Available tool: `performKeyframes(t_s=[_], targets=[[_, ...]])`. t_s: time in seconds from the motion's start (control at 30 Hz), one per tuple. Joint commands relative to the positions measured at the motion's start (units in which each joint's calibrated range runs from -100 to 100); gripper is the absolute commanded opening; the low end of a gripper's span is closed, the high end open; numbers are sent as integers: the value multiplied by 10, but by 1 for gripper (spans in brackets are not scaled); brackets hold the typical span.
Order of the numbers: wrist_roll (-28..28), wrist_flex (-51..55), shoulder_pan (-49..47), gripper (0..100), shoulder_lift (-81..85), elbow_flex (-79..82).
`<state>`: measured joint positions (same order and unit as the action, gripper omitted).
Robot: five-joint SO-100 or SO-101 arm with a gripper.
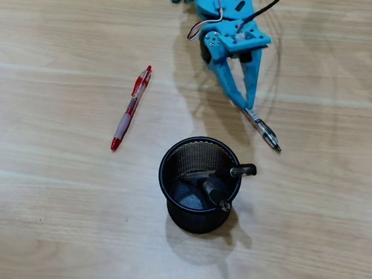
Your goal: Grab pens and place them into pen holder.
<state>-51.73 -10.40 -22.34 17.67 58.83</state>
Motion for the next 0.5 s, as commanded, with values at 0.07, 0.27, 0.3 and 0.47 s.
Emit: performKeyframes(t_s=[0.07,0.27,0.3,0.47], targets=[[27,340,-46,2,45,-132],[83,475,-73,3,-34,-253],[87,487,-78,3,-53,-273],[86,542,-88,8,-130,-352]])
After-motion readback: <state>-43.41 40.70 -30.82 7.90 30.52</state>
